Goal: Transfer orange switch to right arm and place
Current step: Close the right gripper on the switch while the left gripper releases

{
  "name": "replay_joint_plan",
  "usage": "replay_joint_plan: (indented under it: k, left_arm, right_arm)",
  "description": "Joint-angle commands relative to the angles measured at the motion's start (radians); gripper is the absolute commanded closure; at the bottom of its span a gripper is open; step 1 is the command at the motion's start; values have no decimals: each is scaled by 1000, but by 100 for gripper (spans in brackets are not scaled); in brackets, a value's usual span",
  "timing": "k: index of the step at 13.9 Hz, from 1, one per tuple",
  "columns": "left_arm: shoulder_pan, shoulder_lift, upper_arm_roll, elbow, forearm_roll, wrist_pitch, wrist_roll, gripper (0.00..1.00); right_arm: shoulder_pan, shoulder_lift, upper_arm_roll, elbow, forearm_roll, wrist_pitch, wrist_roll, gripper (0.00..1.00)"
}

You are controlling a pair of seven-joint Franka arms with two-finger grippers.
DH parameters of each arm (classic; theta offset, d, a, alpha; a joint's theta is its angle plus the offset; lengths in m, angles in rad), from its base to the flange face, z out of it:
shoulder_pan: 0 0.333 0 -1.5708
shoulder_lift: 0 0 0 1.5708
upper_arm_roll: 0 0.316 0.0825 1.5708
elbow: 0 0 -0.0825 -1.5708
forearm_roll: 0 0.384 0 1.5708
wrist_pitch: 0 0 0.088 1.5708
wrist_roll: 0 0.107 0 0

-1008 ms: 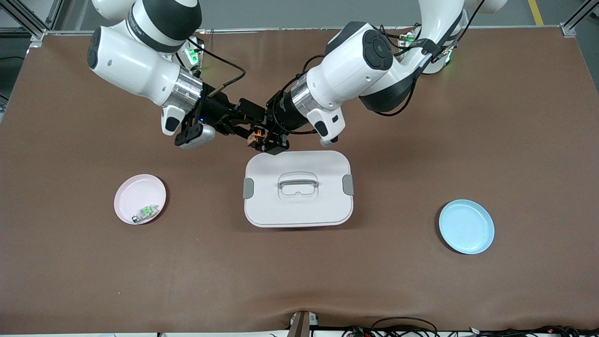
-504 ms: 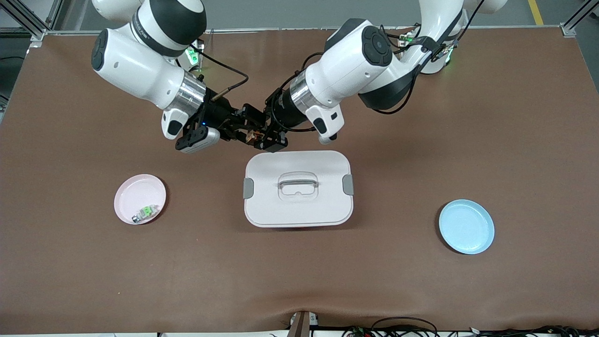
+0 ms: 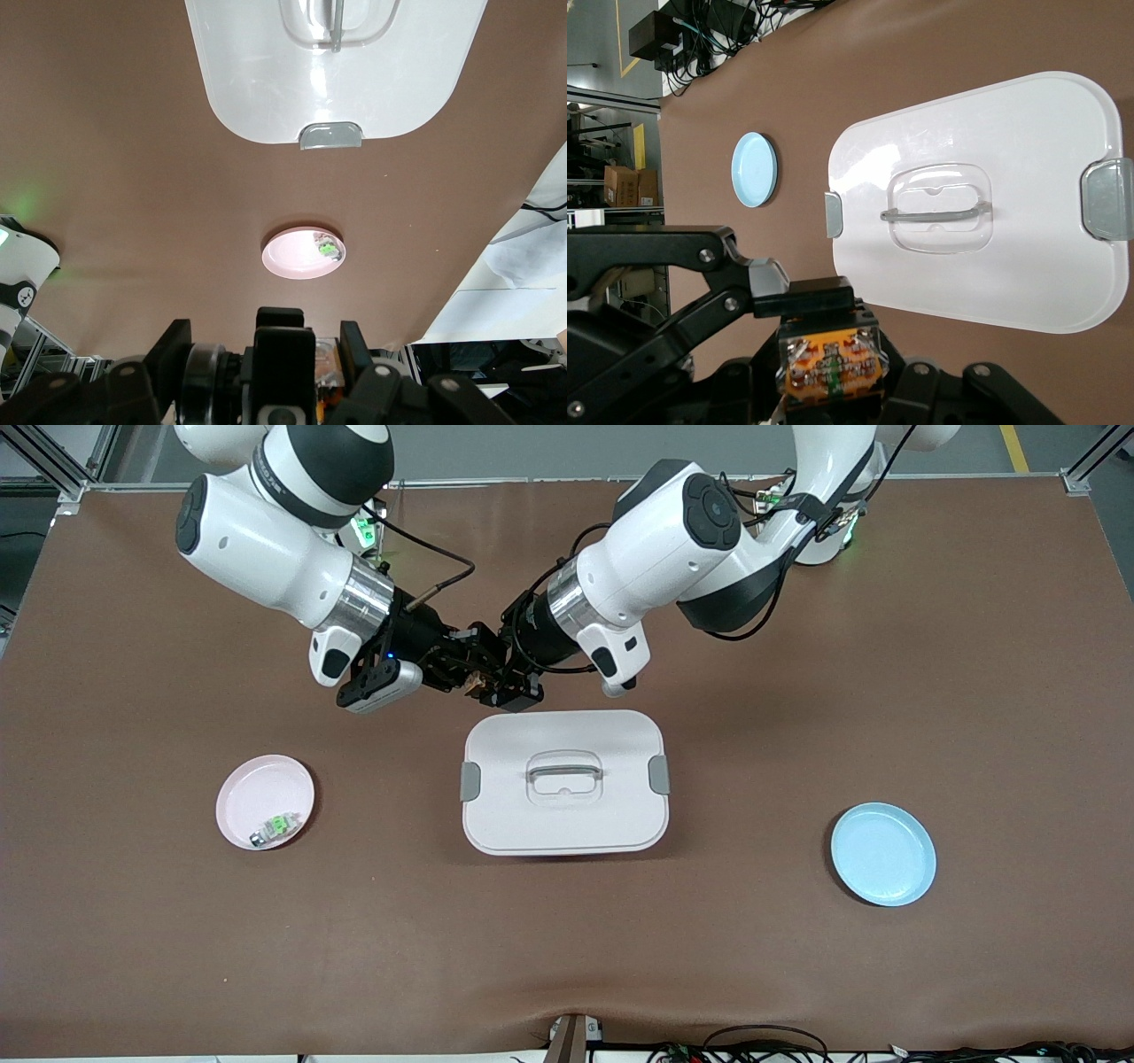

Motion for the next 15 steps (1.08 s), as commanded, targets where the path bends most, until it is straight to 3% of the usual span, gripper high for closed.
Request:
replay_joint_plan:
  k: [1, 3, 5, 8, 13, 15]
  left_arm:
    - [1, -16, 5, -3, 19, -5, -12, 70]
    - [9, -18, 4, -3, 19, -5, -9, 60]
    - [14, -24, 4, -11, 19, -5, -15, 26]
    - [20, -29, 5, -15, 17, -5, -16, 0]
    - [64, -52, 5, -34, 19, -9, 22, 0]
    - [87, -90, 4, -84, 19, -16, 144, 0]
  right_arm:
    - [5, 10, -12, 15, -10, -14, 7, 100]
    - [5, 12, -12, 15, -10, -14, 6, 100]
    - [5, 12, -12, 15, -10, -14, 4, 100]
    - [2, 13, -12, 15, -10, -14, -3, 100]
    - [2, 28, -12, 14, -12, -14, -25, 100]
    - [-6, 51, -13, 7, -13, -19, -101, 100]
